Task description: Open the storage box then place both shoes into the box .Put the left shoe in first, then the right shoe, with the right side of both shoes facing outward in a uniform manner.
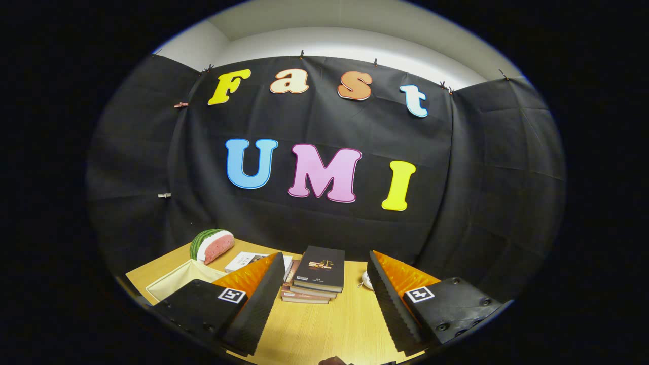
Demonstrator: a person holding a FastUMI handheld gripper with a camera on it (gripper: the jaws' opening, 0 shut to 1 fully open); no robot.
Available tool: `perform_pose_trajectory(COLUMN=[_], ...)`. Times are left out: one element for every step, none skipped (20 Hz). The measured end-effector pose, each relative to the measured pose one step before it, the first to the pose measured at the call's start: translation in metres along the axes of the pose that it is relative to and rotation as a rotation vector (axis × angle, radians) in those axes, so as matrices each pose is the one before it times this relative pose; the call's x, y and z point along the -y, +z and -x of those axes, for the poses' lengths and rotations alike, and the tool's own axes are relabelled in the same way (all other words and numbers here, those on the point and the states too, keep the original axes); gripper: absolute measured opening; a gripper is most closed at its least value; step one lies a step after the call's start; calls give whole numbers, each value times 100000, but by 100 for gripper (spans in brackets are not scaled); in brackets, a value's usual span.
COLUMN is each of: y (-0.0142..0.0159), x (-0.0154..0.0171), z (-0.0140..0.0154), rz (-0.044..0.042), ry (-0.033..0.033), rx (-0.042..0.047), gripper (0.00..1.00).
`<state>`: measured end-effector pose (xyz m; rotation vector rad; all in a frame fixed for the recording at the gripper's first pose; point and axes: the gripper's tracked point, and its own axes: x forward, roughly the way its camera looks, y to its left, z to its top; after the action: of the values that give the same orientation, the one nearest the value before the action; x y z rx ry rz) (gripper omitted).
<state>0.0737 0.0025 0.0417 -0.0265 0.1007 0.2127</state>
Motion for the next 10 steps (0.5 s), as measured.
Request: perform_pose_trajectory(y=[-25,86,122,194,139,274,270,92,-285,-536], x=[60,-129,-98,-25,202,96,157,269,211,151], z=[0,133,-45,42,-31,-59,279,263,340,29], rz=[-2380,-2849,-2840,-2473,-2047,-2162,-1628,-778,829,807], ry=[-45,-49,-320,-648,-1142,-1083,-854,-905,-1077,-1134], rx=[218,491,719,998,1250,1117,1053,1028,307,-1077], gripper=[98,98,98,98,98,98,98,98,99,99])
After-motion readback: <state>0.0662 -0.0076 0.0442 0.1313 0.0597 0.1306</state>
